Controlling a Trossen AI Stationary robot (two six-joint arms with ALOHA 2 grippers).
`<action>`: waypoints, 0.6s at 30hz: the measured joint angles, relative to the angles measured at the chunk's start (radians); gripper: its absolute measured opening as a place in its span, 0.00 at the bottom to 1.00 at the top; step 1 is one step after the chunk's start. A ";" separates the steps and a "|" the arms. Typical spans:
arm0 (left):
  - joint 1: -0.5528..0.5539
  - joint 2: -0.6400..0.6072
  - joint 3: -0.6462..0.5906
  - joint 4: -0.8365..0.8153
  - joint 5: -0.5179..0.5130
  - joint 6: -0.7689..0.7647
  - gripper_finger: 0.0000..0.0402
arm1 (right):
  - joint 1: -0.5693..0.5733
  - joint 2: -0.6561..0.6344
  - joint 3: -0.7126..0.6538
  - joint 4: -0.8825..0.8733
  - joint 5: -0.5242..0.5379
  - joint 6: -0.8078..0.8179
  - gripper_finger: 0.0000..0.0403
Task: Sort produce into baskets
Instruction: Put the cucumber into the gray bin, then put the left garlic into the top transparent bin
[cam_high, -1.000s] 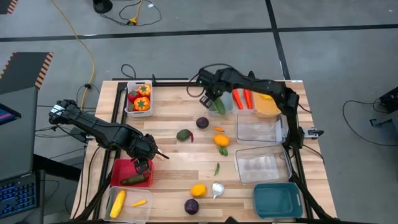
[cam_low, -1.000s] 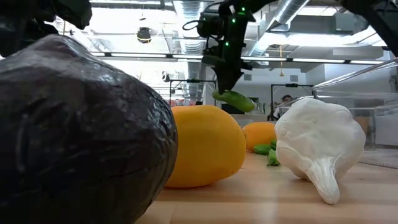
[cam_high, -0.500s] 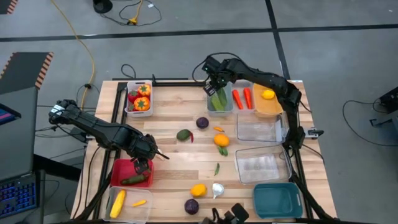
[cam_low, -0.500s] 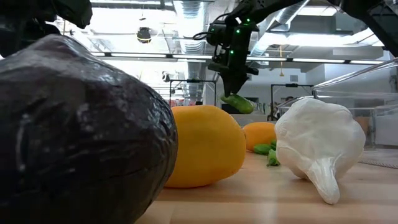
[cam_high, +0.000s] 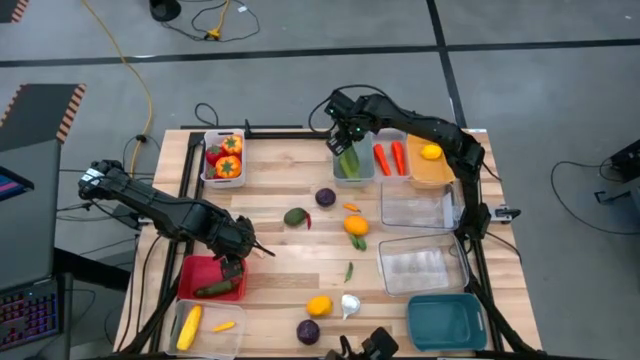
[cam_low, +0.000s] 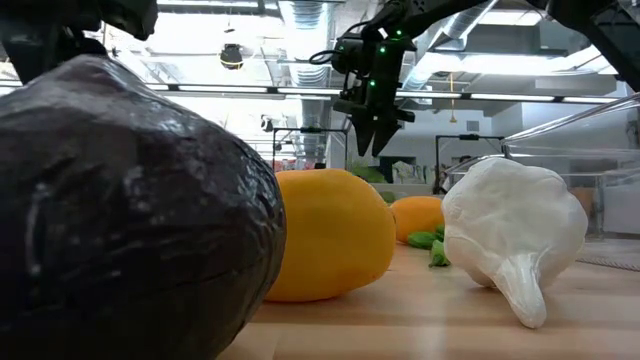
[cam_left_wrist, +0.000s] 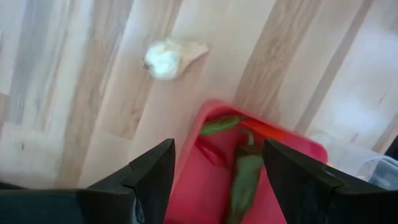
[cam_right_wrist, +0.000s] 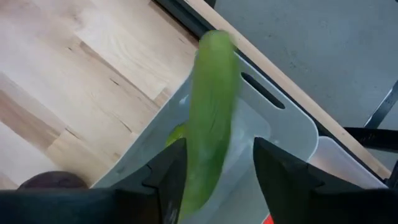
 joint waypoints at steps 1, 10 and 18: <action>0.000 0.000 0.000 0.002 -0.007 0.000 0.57 | 0.000 0.000 0.000 0.000 0.000 0.000 0.54; 0.003 0.000 0.000 0.053 -0.158 -0.038 0.57 | 0.000 0.000 0.000 -0.004 0.000 -0.002 0.59; 0.045 0.028 0.000 0.072 -0.235 -0.045 0.57 | 0.005 0.000 0.036 -0.132 0.000 -0.003 0.59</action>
